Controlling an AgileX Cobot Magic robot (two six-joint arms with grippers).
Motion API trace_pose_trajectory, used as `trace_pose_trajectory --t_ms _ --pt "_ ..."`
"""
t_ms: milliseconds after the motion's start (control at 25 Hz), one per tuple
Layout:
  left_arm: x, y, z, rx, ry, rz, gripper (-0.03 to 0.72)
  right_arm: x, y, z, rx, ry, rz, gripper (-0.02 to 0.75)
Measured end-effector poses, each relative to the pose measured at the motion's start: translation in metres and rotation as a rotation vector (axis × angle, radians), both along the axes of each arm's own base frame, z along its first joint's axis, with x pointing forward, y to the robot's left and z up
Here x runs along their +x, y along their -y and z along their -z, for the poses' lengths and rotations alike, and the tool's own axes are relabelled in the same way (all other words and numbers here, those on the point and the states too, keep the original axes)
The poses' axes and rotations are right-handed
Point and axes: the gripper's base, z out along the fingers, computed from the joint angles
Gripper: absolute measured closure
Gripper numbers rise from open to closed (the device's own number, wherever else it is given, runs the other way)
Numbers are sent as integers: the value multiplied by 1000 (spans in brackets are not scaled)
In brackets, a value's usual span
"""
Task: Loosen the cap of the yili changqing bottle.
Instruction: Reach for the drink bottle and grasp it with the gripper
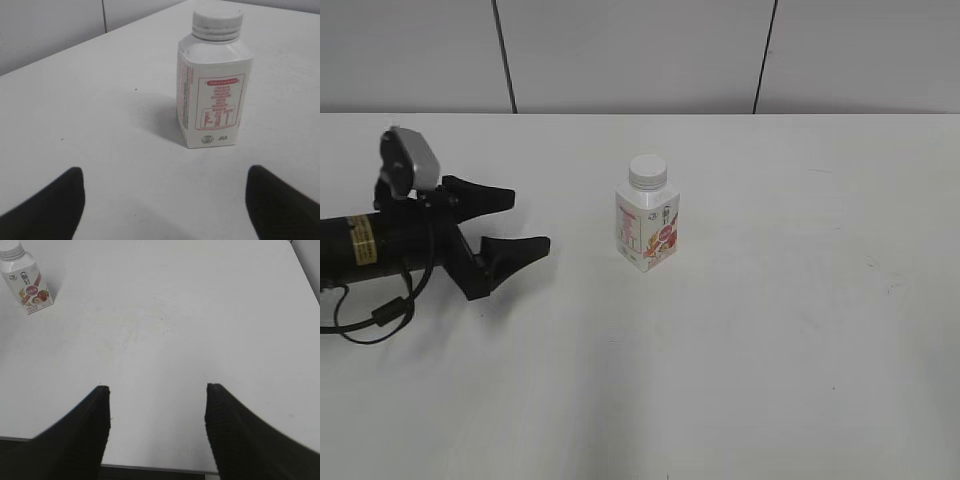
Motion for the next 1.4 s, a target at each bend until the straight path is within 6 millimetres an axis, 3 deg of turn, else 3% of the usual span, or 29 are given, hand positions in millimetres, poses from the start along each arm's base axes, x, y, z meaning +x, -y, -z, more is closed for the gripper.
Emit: trace_pose_trajectory --t_ms 280,600,920,1400 --pt "13 34 -7 -2 25 46 92 0 0 0 0 0 0 258" --pt "23 72 12 -17 -11 122 94 0 0 0 0 0 0 258" --pt "41 103 18 -32 11 127 93 0 0 0 0 0 0 258" --pt "45 116 28 -51 -34 80 99 0 0 0 0 0 0 258"
